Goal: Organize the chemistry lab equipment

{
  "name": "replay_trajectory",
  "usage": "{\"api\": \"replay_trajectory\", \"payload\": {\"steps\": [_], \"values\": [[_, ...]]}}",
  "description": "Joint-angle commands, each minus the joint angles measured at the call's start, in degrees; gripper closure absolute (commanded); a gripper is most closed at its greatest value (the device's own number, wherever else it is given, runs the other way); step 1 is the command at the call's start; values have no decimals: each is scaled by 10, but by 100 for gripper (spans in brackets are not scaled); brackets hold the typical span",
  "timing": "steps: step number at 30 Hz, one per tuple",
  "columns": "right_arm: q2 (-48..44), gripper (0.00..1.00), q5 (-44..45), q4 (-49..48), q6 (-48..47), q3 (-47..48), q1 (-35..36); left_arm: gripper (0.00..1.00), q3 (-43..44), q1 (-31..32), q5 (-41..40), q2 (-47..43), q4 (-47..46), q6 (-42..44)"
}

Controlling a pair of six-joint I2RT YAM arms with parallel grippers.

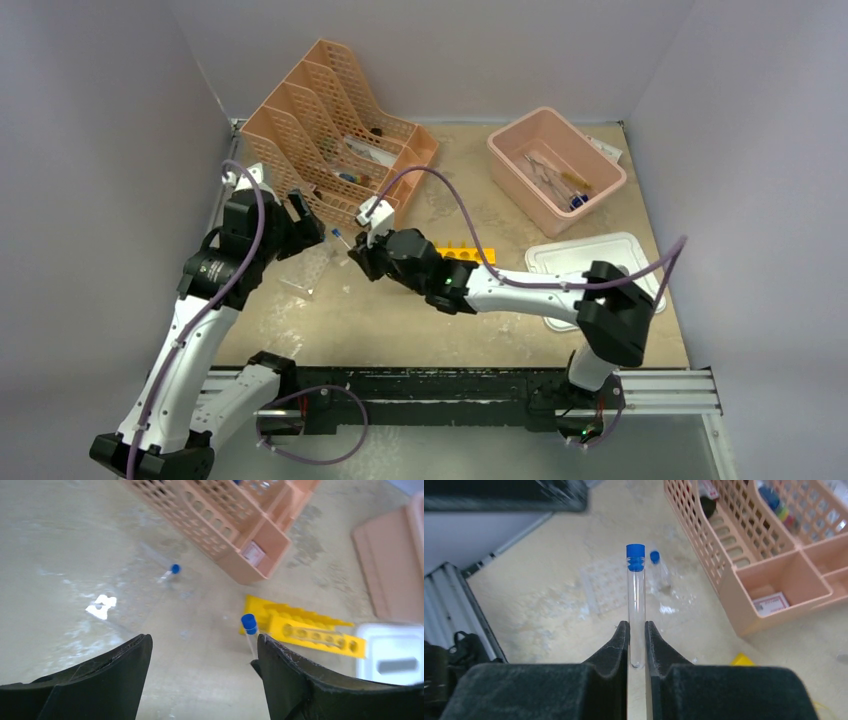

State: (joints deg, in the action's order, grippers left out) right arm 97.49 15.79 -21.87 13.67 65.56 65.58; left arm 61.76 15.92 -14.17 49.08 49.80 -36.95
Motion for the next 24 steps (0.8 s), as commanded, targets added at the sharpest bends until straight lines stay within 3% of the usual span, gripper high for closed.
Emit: {"api": "replay_trajectory", "payload": {"steps": [1,11,18,24], "values": [[-77,98,-45,-102,-46,-35,-5,23,22,-3,205,2,-94,-13],[-218,97,-143,-137,-61,-133,-52,26,14,-4,403,23,-206,-87],[-246,97,-186,-114,-80,-137,-68,31,-1,-3,483,50,-270,-129],[-244,97,-200,-117,-82,-140,-70,56,5,-4,460,45,-246,-116]]}}
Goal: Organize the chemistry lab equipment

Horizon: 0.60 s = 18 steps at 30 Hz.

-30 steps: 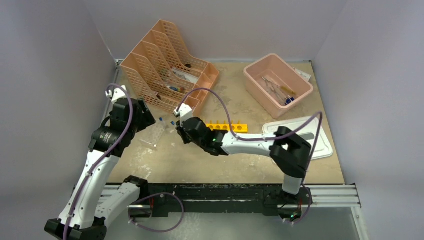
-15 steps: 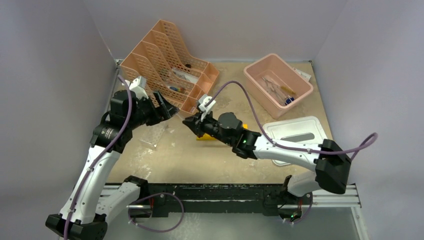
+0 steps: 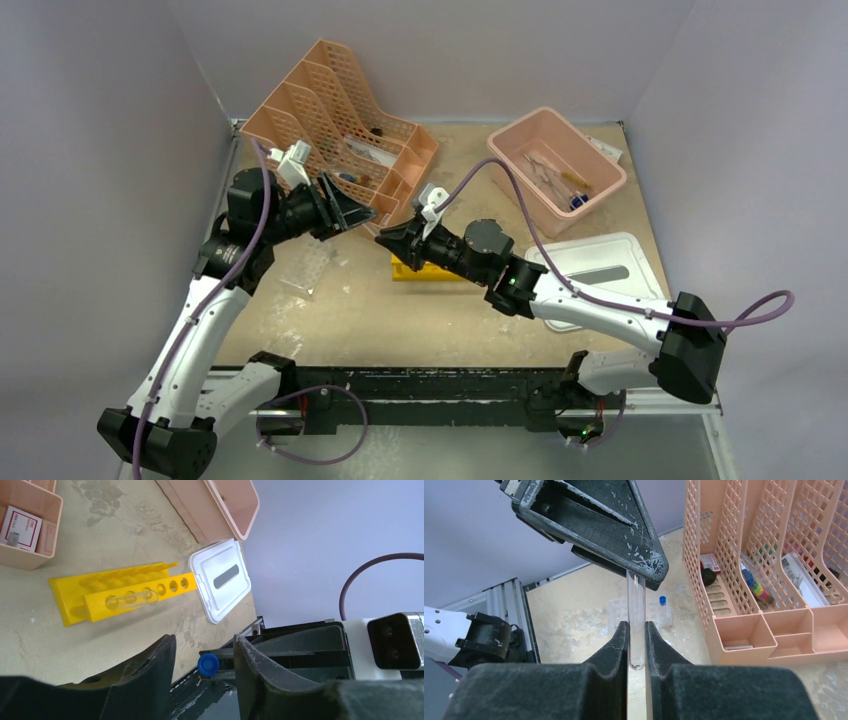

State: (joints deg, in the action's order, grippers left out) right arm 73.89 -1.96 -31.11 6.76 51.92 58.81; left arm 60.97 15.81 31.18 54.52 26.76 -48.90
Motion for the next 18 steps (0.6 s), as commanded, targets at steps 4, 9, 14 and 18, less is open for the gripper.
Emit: {"api": "replay_trajectory", "payload": {"steps": [4,9,14,18], "values": [[-11,97,-23,-29,-13,-8,-4,60,26,-3,-2,-13,15,24],[-15,97,-28,-32,-21,-13,-5,61,43,-2,-17,-19,53,53],[-18,98,-29,-33,-25,-17,-6,71,45,-3,-9,-25,53,48],[-16,98,-33,-36,-26,-16,-6,81,37,-3,4,-28,39,37]]}}
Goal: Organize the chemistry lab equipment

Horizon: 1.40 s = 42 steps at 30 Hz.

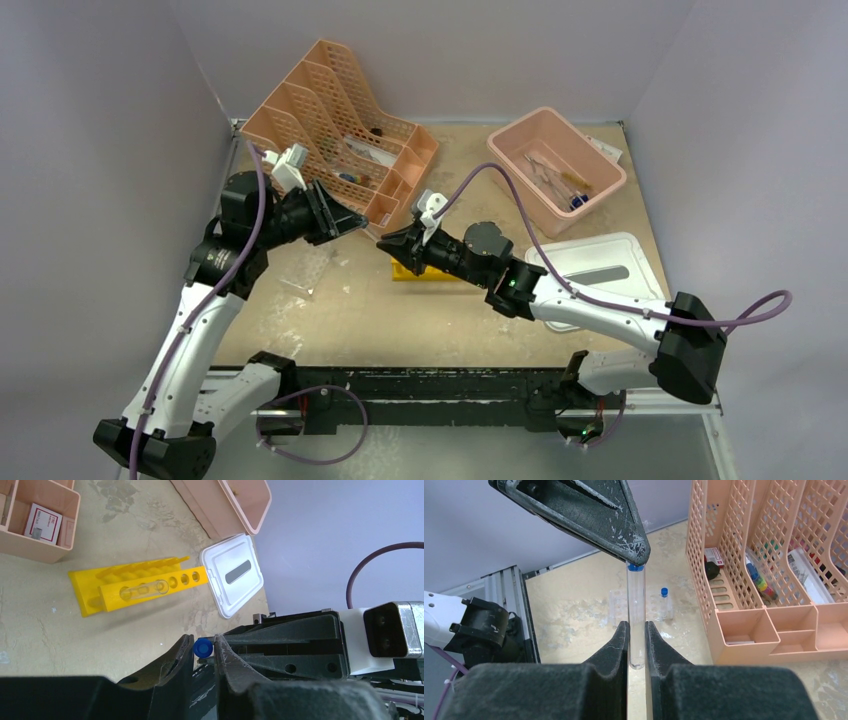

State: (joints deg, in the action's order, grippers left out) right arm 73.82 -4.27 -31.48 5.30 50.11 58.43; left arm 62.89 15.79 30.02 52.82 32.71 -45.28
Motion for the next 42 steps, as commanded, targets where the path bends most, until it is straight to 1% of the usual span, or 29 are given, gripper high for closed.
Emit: {"api": "replay_trajectory", "payload": {"steps": [1,2,5,8,12,14,16,17,18,19,20,21,22,23,27,29,30,32,36,38,40,42], "values": [[-15,98,-11,-33,-11,2,-3,81,16,-2,20,-12,-24,-2],[-14,98,-11,-34,-11,3,-3,81,14,-2,23,-12,-24,-1],[-12,98,-13,-34,-11,5,-3,77,13,-2,29,-11,-10,14],[-10,98,-20,-37,-12,5,-3,77,9,-2,34,-8,-9,18],[-6,98,-39,-35,-15,8,-3,89,6,-2,34,-6,0,32],[-5,98,-42,-30,-16,10,-3,98,6,-2,36,-6,8,43],[-3,97,-41,-25,-17,12,-3,100,7,-2,33,-7,14,52],[-1,94,-37,-20,-16,15,-3,100,9,-2,26,-7,18,55],[2,85,-28,-9,-11,20,-3,100,12,-2,17,-7,23,57],[3,74,-19,-1,-6,24,-3,100,14,-2,2,-7,31,63],[4,60,-8,3,-4,26,-4,100,18,-2,-18,-7,47,72],[0,49,0,3,1,23,-4,100,24,-2,-48,-6,63,81],[-2,43,7,1,5,22,-3,100,30,-2,-88,-6,84,92],[-9,39,12,3,8,22,-4,100,35,-2,-135,-6,105,102],[-29,37,13,29,20,34,-3,100,34,-2,-370,-9,164,126],[-40,37,12,34,28,37,-3,100,13,-2,-451,-18,161,133],[-44,37,14,37,32,38,-3,100,-2,-2,-478,-24,152,136],[-52,37,15,40,36,37,-3,100,-40,-2,-501,-36,125,142],[-67,37,23,41,42,24,-4,100,-97,-1,-478,-60,46,137],[-73,37,30,41,46,18,-4,100,-120,-1,-500,-64,9,110],[-76,37,37,39,50,11,-3,100,-139,-1,-544,-63,-6,83],[-79,37,41,40,54,6,-3,100,-158,-1,-568,-62,-28,70]]}}
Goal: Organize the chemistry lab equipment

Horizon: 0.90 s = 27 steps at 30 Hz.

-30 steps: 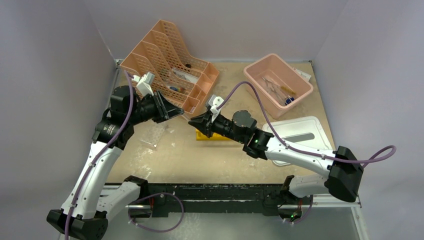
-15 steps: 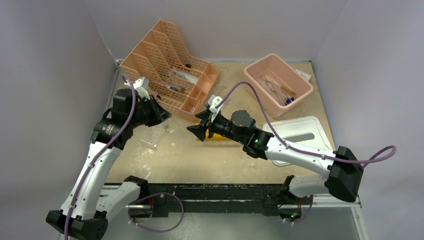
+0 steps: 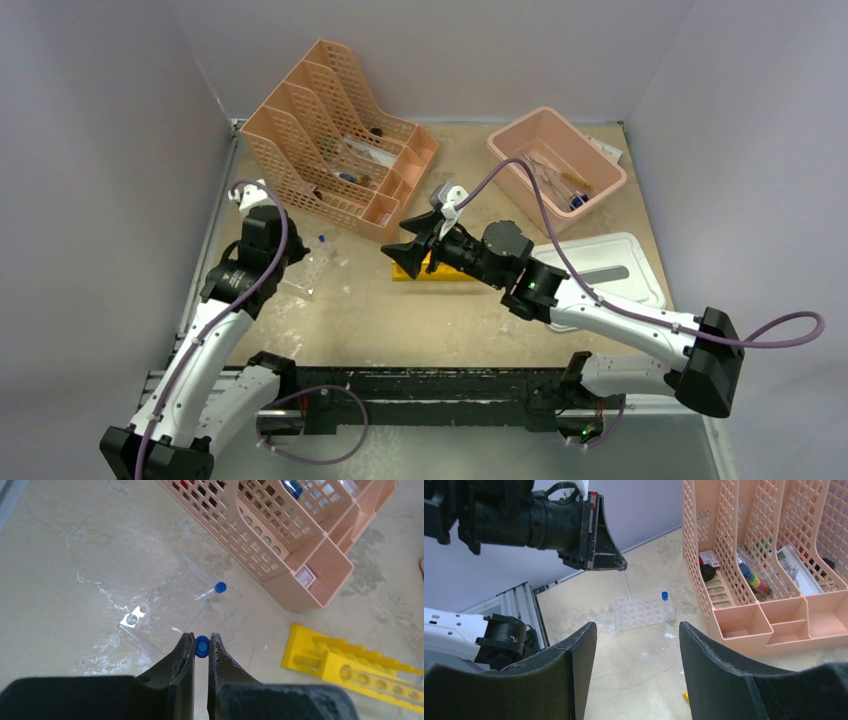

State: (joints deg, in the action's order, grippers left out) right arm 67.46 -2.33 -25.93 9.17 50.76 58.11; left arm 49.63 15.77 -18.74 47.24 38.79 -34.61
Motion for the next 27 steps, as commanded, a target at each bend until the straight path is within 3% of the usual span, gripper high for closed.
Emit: {"api": "replay_trajectory", "payload": {"steps": [1,5,13,27], "values": [[-17,37,22,-13,17,-2,0,100,-35,0,-85,-5,-102,-46],[-26,37,38,-11,17,-14,0,100,-49,9,-97,16,-135,-69],[-35,37,62,10,11,-14,-1,100,-107,164,-268,22,-214,-61],[-26,37,78,22,8,-12,-4,100,-166,192,-322,49,-285,-35]]}}
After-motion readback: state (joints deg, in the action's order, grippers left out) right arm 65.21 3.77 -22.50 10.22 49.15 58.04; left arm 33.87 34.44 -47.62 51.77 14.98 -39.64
